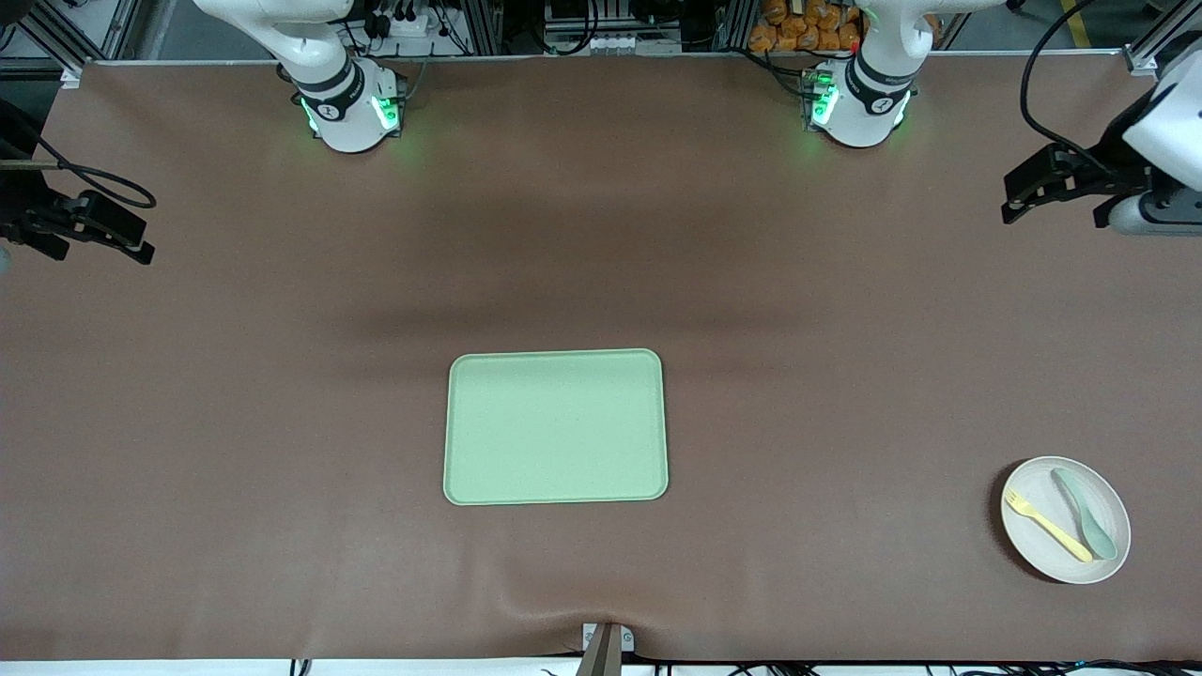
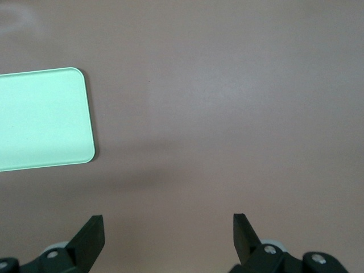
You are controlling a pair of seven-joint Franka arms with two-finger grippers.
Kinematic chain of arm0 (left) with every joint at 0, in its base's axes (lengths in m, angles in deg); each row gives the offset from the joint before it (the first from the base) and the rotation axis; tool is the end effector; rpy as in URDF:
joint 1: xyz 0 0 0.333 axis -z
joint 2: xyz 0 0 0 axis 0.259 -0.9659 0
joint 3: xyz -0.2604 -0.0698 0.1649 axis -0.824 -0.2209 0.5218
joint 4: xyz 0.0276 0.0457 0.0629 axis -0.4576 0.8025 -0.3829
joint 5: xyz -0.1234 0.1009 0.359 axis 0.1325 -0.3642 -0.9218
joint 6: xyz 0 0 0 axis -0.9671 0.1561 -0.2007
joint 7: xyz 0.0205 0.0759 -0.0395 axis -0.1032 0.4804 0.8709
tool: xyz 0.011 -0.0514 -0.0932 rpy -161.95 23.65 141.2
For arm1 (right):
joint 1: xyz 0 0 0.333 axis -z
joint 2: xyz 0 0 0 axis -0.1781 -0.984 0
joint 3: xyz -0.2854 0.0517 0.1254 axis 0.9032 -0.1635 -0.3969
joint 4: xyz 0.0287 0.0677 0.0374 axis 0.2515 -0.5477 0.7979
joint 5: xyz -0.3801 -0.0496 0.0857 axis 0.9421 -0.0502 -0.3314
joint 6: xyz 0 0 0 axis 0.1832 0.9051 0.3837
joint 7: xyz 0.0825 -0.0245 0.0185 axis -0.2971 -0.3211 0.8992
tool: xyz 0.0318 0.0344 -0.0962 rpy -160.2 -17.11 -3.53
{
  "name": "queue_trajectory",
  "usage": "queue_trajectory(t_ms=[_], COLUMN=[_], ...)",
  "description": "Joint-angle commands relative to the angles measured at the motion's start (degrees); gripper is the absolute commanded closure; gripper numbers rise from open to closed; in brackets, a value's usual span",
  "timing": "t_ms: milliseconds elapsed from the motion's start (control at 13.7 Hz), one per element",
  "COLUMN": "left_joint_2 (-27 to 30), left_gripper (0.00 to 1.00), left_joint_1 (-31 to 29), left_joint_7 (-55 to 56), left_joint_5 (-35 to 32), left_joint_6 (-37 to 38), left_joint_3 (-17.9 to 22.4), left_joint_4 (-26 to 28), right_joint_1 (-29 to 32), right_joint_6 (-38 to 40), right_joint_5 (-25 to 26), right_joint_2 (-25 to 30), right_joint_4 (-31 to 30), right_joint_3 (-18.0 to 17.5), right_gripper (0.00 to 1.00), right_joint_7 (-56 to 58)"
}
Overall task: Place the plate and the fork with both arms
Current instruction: 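Move the left gripper down toward the white plate with utensils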
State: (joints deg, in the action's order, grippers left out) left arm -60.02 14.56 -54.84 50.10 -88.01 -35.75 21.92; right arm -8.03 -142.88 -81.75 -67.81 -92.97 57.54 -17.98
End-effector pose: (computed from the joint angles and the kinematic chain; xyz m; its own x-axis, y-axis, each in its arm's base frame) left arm 0.5388 -0.0810 0.6669 0.9966 -0.0721 -0.0386 -0.0720 -0.9974 0.0051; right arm 0.5564 0.0058 0.6482 0.9977 -0.0665 0.0126 -0.0664 -0.9978 -0.0020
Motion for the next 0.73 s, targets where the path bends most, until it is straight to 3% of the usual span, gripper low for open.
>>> queue_trajectory(t_ms=[0, 219, 437, 656], left_joint_2=[1.0, -0.5, -6.4, -13.4], left_gripper=[0.0, 0.0, 0.0, 0.0], left_joint_1=[0.0, -0.5, -1.7, -5.9], left_joint_7=[-1.6, -2.8, -3.0, -2.1], left_joint_5=[0.3, 0.1, -1.5, -2.3], left_joint_6=[0.8, 0.7, -0.9, -8.3], left_joint_3=[-0.6, -0.7, 0.9, 1.0], left_joint_4=[0.6, 0.4, 0.4, 0.4], right_joint_1=[0.1, 0.3, 0.3, 0.3], right_joint_6=[-0.1, 0.0, 0.2, 0.3], right_joint_5=[0.8, 0.8, 0.8, 0.8], right_joint_2=[0.3, 0.3, 0.3, 0.3], right_joint_4=[-0.3, -0.3, -0.3, -0.3], right_joint_3=[-0.1, -0.1, -0.1, -0.1], right_gripper=[0.0, 0.0, 0.0, 0.0], right_joint_7=[0.6, 0.6, 0.6, 0.6])
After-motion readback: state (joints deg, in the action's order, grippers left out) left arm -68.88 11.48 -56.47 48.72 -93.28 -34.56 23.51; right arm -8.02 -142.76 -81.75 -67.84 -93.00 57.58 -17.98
